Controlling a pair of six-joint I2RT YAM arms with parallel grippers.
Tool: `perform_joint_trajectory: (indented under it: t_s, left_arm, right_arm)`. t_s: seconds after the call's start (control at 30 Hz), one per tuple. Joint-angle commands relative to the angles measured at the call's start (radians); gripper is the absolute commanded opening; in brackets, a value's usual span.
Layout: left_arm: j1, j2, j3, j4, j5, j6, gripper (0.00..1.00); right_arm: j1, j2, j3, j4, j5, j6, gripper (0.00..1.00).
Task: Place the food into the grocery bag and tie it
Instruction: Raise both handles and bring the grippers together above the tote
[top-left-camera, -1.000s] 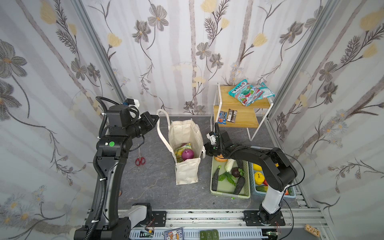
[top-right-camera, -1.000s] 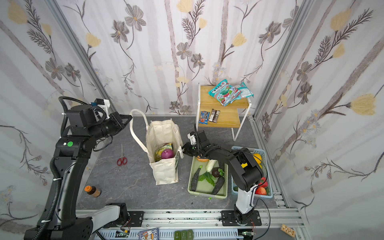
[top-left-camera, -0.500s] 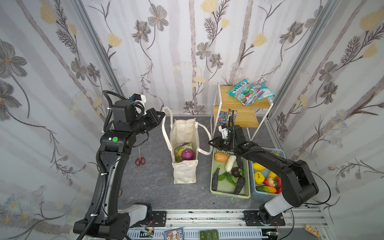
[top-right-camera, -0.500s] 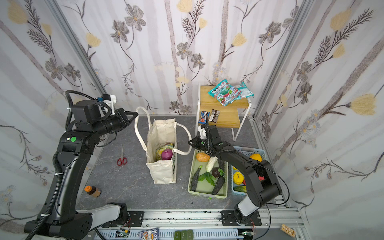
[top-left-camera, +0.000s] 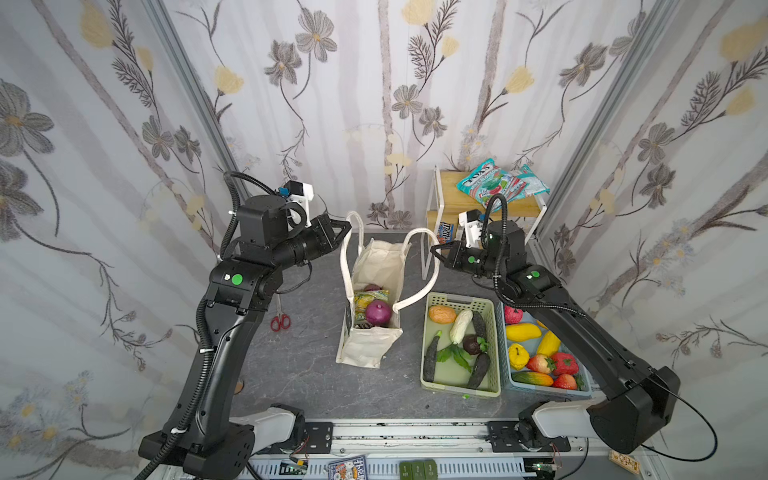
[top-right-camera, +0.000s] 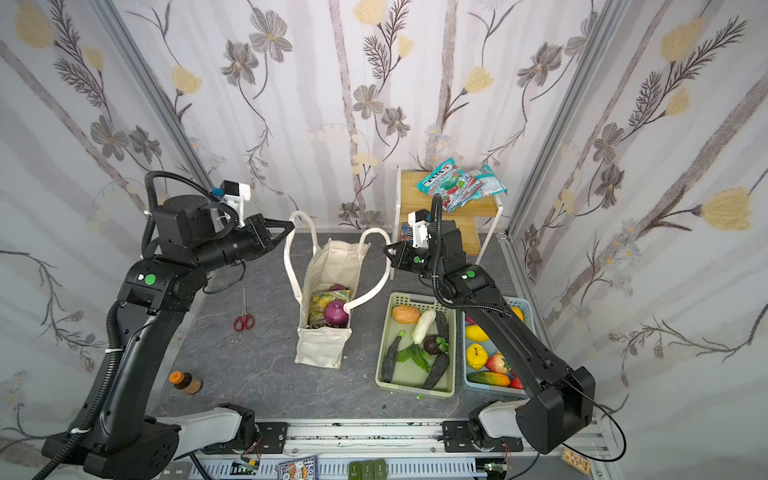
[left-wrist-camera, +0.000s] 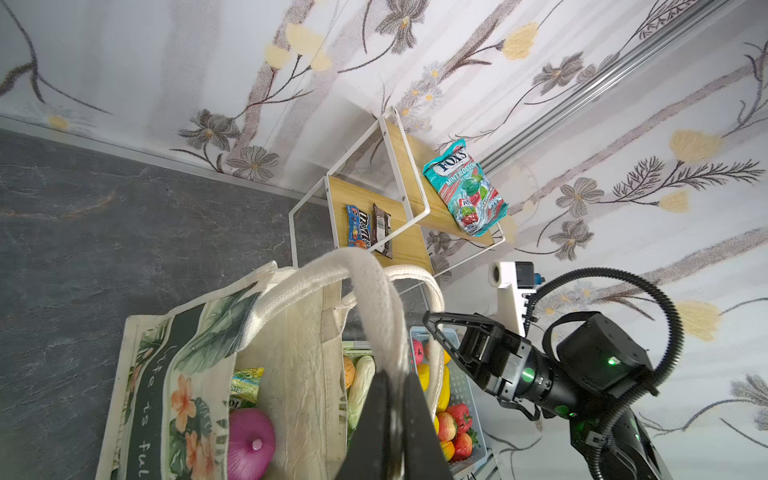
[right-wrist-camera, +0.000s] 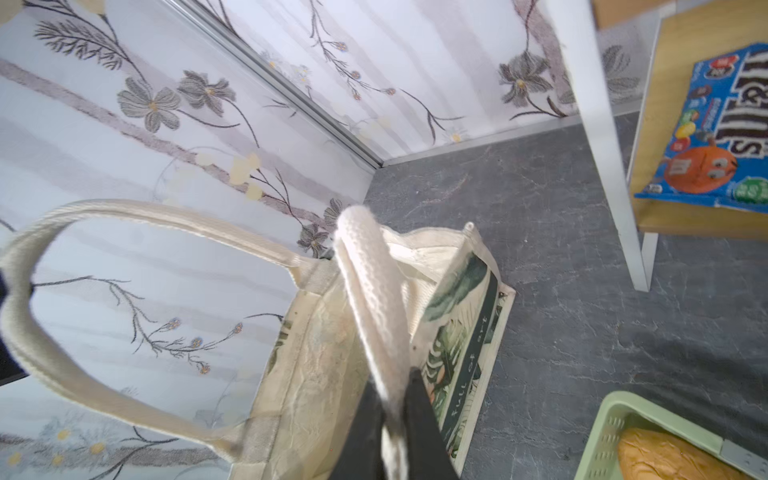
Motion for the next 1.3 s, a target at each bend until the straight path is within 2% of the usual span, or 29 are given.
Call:
perform_joint_trajectory:
  t_s: [0.0, 0.17, 0.3, 0.53, 0.9, 1.1, 1.17, 1.27]
  left_arm:
    - [-0.031, -0.001, -0.006, 0.075, -0.009, -0.013, 0.00]
    - [-0.083, 0.010, -0.008, 0.083, -0.036, -0.028, 0.00]
    - [-0.107, 0.013, -0.006, 0.082, -0.060, -0.036, 0.00]
    - [-0.129, 0.014, -0.032, 0.094, -0.067, -0.053, 0.00]
    - [-0.188, 0.014, -0.071, 0.109, -0.068, -0.059, 0.00]
    - [-0.215, 0.045, -0.076, 0.143, -0.067, -0.065, 0.00]
    - [-0.220, 0.057, -0.070, 0.153, -0.065, -0.066, 0.00]
    - [-0.221, 0.063, -0.077, 0.164, -0.085, -0.067, 0.00]
  right_arm:
    - [0.040, 0.023, 0.083, -0.031, -0.032, -0.063, 0.08]
    - [0.122, 0.064, 0.174, 0.018, -0.089, -0.079, 0.08]
    - [0.179, 0.115, 0.197, 0.138, -0.166, -0.036, 0.08]
    - [0.261, 0.242, 0.226, 0.248, -0.203, 0.020, 0.08]
    - [0.271, 0.310, 0.163, 0.471, -0.240, 0.104, 0.09]
    - [0.262, 0.347, 0.219, 0.511, -0.250, 0.143, 0.09]
    - [0.255, 0.362, 0.221, 0.574, -0.270, 0.198, 0.09]
    - [0.253, 0.369, 0.219, 0.621, -0.281, 0.217, 0.09]
